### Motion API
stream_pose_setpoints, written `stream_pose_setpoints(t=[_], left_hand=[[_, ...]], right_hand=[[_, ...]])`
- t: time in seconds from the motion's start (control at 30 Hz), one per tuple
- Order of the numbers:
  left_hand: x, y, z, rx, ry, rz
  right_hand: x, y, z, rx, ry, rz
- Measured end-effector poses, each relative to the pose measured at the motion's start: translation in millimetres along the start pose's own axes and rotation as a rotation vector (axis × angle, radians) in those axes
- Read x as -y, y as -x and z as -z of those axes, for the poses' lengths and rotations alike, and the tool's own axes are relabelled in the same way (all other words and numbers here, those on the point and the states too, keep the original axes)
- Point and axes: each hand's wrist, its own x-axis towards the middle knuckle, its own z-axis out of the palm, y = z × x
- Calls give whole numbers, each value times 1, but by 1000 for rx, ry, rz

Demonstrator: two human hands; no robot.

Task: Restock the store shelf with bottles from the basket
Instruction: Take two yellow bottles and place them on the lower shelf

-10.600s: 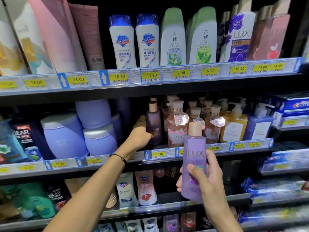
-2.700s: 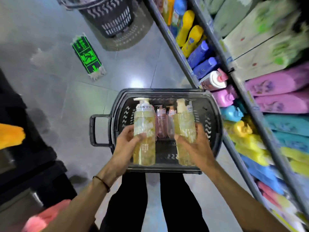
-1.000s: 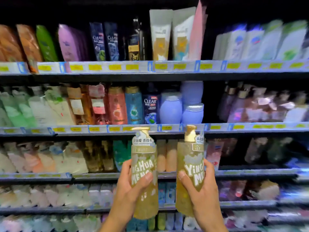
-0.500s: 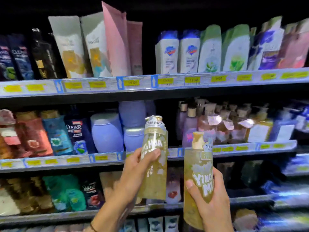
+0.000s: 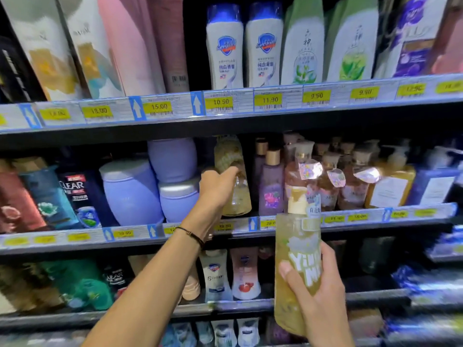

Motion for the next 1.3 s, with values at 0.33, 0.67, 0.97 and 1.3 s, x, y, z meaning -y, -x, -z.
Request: stream_pose_setpoints(t=[0.33, 0.67, 0.97, 1.3], left_hand=[[12, -16, -14, -17, -5, 86], [16, -7, -6, 75, -383, -161], [14, -42, -23, 0, -523, -168], [23, -27, -4, 80, -487, -200]], right_hand=[[-12, -6, -3, 52, -19, 0], [-15, -11, -4, 69, -15, 17], [-10, -19, -1, 98, -31, 10], [18, -29, -17, 138, -65, 145]])
